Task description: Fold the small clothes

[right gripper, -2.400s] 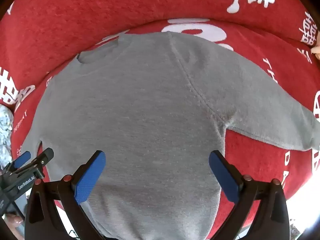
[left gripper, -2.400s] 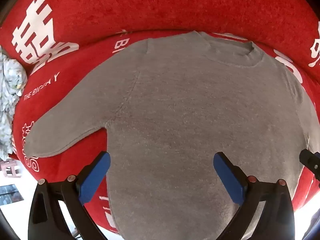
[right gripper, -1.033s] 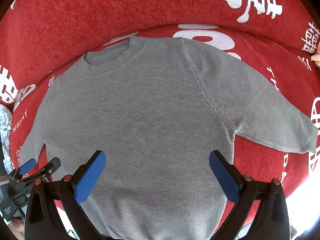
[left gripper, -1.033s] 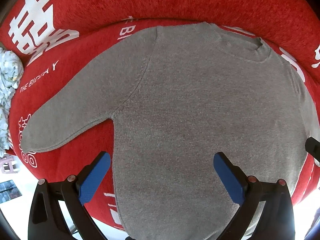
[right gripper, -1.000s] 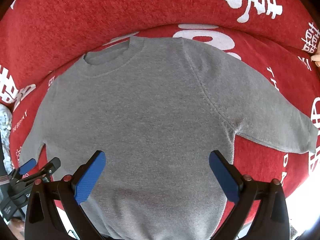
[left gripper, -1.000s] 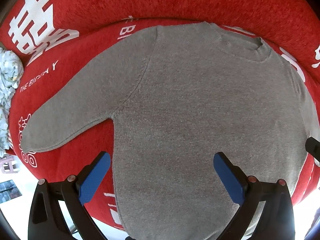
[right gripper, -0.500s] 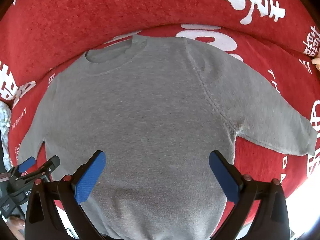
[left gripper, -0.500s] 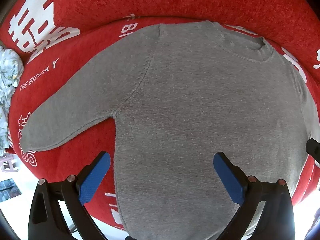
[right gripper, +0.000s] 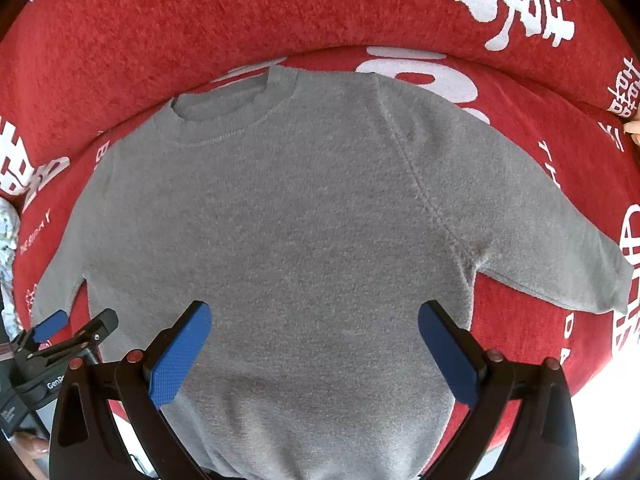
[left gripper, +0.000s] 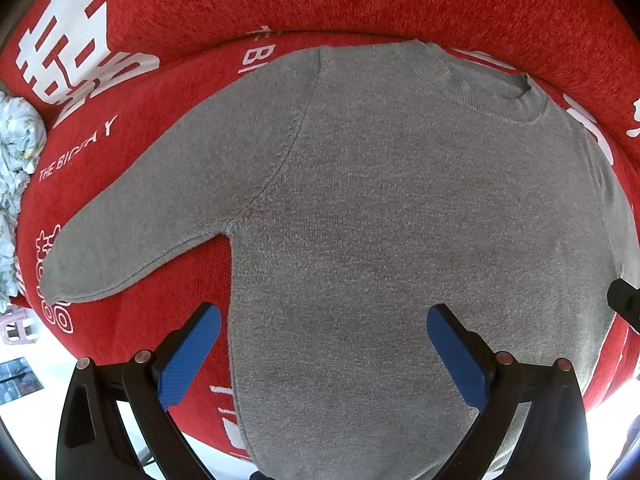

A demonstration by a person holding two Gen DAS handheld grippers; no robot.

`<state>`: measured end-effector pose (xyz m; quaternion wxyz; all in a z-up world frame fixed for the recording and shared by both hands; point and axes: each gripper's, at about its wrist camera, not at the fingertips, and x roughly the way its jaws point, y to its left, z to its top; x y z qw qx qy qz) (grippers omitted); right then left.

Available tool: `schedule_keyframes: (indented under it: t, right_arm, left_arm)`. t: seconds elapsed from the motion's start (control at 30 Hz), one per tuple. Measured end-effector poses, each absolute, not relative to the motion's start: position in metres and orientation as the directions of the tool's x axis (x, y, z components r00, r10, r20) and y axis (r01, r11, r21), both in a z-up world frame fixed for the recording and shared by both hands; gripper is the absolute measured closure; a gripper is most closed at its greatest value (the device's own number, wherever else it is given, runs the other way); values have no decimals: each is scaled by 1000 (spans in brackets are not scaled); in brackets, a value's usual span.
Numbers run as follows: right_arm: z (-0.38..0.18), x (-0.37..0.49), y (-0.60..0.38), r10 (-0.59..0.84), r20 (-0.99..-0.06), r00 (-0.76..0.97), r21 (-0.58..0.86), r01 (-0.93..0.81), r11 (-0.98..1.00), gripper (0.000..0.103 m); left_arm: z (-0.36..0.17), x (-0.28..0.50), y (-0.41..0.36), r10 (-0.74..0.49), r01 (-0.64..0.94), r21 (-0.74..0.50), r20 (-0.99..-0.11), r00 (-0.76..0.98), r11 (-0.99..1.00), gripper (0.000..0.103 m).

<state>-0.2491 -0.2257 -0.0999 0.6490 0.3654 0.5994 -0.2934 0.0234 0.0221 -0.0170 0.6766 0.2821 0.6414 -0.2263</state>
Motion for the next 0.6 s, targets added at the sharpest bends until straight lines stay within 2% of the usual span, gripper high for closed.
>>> schedule_keyframes:
  t: [0.6]
  right_arm:
    - [-101, -246, -220, 57, -993, 106, 120, 815, 568, 0]
  left_arm:
    - [-17, 24, 24, 54, 668, 90, -996, 73, 739, 0]
